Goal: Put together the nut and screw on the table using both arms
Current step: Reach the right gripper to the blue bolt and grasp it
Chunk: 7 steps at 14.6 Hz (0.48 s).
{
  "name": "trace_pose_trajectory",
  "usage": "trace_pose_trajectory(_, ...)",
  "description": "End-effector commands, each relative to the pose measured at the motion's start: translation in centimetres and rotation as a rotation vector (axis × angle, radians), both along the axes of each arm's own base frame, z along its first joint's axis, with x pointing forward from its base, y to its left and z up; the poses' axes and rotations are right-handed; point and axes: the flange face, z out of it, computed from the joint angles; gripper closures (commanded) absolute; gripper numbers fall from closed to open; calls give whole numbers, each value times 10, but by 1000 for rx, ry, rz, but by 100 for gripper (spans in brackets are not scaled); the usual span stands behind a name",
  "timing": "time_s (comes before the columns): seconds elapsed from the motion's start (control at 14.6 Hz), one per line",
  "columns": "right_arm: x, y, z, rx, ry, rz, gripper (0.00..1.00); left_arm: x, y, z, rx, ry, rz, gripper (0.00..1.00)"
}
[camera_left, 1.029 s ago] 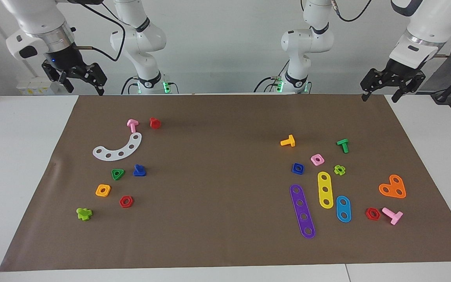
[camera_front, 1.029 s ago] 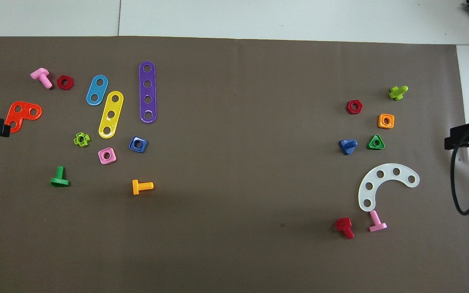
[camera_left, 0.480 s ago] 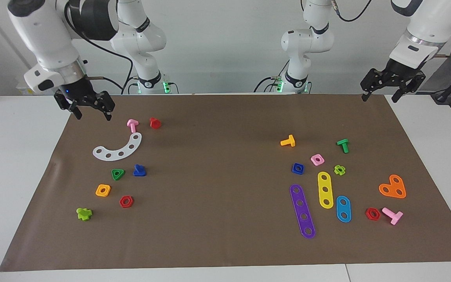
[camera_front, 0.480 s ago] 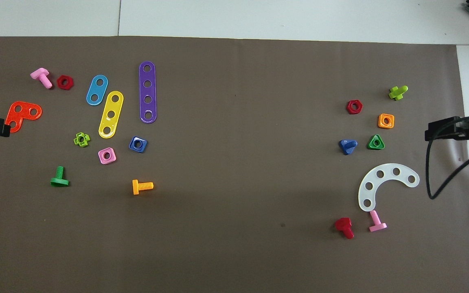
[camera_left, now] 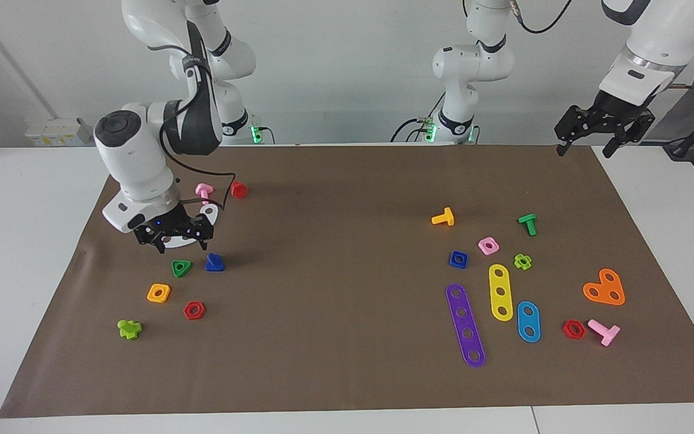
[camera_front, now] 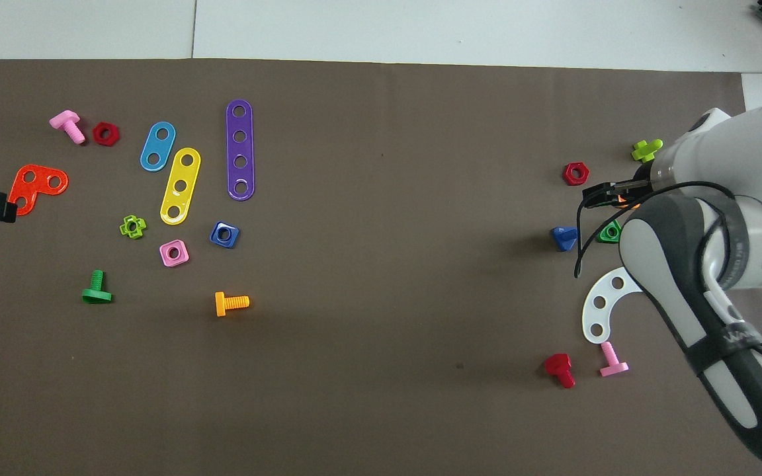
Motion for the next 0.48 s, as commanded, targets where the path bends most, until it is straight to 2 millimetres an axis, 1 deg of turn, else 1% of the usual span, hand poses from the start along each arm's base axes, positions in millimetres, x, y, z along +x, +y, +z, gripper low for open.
trace_pose_trajectory(0.0,-17,14,-36,53,4,68,0,-8,3,0,12,5,-3,0)
trace_pose_trajectory(0.07,-22,20,-44,50,12,96,0,-8,4,2,12,0,-3,0)
trace_pose_trajectory(0.14,-24,22,-49,49,1,109,1,-8,4,0,12,3,-3,0)
trace_pose_trajectory(0.21,-23,22,-50,48,-16,108,3,-8,4,1,12,3,-3,0)
trace_pose_trajectory(0.34,-19,21,-62,40,-33,108,8,-8,3,0,12,5,-3,0)
trace_pose_trajectory(0.41,-21,21,-69,38,-24,112,11,-8,3,0,12,5,-3,0)
